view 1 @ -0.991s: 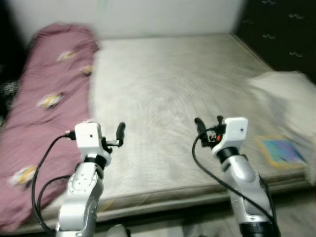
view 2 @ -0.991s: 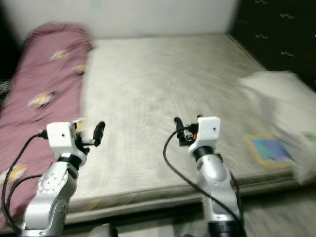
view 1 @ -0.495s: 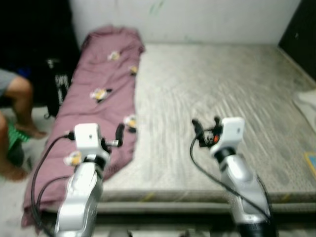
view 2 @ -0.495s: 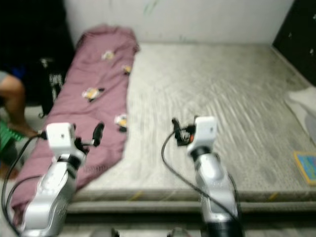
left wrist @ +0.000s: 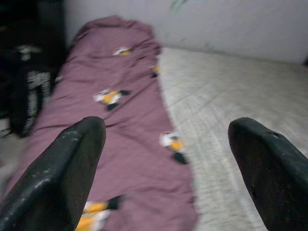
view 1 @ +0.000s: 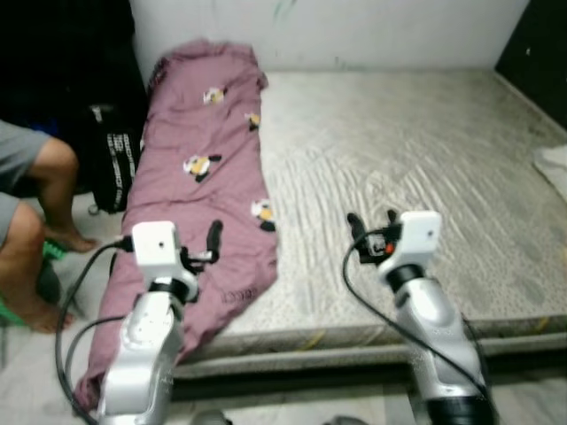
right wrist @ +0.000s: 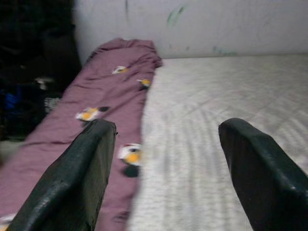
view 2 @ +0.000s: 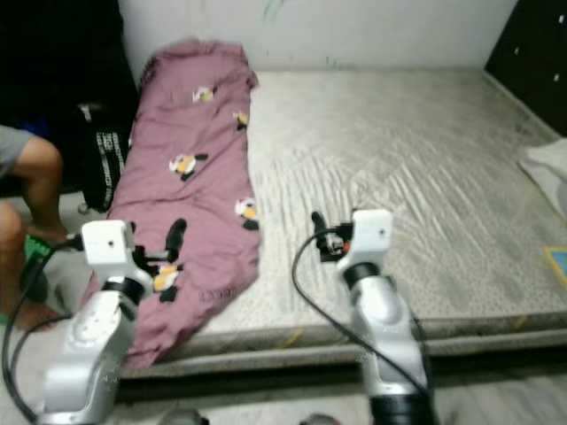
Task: Clean up the room
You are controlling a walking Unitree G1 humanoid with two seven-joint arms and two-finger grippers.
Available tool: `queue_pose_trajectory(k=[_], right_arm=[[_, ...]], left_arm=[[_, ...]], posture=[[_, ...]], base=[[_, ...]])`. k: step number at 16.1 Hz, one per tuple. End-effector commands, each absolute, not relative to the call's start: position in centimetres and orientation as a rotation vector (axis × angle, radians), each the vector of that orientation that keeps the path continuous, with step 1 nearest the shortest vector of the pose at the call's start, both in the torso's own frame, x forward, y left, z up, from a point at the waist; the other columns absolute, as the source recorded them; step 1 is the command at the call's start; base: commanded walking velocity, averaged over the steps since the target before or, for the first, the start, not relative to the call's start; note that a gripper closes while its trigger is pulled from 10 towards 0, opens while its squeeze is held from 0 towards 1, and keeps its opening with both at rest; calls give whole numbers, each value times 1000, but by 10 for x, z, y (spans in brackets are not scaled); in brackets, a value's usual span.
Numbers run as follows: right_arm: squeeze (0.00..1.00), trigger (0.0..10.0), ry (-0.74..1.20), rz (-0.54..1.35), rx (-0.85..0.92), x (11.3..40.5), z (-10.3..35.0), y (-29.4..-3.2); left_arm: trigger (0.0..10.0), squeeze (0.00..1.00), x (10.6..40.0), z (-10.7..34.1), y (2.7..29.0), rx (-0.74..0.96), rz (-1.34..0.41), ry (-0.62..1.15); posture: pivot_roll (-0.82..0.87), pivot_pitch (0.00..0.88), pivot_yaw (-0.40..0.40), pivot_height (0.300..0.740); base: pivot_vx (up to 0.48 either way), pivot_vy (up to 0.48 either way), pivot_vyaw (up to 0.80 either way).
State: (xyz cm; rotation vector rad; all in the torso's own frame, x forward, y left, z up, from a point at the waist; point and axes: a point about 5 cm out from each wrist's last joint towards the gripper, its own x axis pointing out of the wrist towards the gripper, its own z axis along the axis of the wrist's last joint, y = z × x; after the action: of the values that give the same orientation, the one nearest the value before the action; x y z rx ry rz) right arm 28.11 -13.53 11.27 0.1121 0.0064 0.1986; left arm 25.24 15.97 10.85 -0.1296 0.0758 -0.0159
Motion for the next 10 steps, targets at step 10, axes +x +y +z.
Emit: queue_pose_trajectory(k=[10], right_arm=[[0,10000,1,179,96,284,115,-142]], left_arm=[[10000,0,257,118,157,-119,-28,28]], posture=[[12,52,-1,740]], base=[[0,334,-106]])
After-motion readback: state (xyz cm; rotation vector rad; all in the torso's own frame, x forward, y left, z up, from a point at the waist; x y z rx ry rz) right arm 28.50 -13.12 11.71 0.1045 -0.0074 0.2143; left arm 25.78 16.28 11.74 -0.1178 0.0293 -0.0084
